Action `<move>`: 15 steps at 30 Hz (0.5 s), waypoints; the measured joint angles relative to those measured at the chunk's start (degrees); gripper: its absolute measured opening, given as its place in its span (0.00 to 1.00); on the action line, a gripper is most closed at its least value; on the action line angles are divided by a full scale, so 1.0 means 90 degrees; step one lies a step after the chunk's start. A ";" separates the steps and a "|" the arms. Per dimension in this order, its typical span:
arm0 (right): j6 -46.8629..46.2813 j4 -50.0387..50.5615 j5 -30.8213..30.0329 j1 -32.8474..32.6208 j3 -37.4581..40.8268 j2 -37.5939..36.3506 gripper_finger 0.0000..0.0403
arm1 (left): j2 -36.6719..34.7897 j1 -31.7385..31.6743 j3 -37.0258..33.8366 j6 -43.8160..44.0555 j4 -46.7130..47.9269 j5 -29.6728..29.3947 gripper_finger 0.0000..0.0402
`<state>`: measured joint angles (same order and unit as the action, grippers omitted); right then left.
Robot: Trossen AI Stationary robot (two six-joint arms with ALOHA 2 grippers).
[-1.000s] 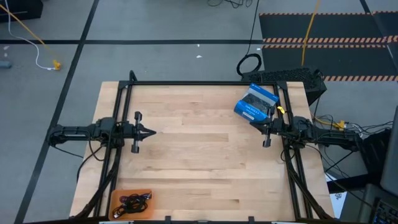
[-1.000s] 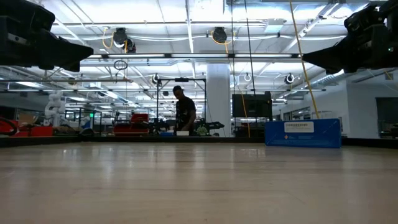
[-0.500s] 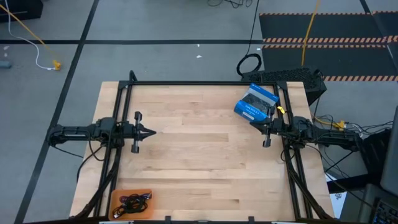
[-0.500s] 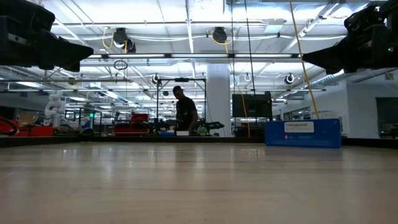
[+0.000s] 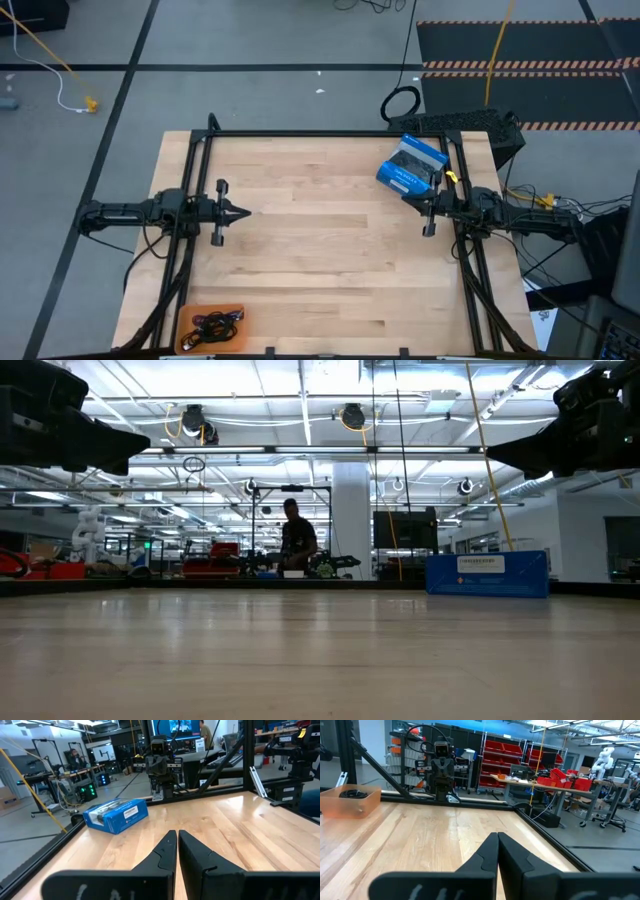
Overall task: Pick and place USB-C Cables
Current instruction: Return to Home Position
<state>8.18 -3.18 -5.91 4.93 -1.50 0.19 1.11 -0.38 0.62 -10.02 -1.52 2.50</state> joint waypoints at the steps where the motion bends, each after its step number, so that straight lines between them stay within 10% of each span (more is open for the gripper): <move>1: -0.0002 0.0000 -0.0002 -0.0002 0.0000 0.0000 0.00 | 0.0000 0.0000 0.0000 0.0008 -0.0001 0.0000 0.05; 15: 0.0001 0.0000 0.0000 0.0000 0.0002 0.0000 0.00 | 0.0002 0.0000 0.0000 0.0008 0.0000 0.0000 0.05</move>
<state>8.19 -3.18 -5.91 4.93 -1.48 0.19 1.12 -0.38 0.62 -9.96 -1.52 2.50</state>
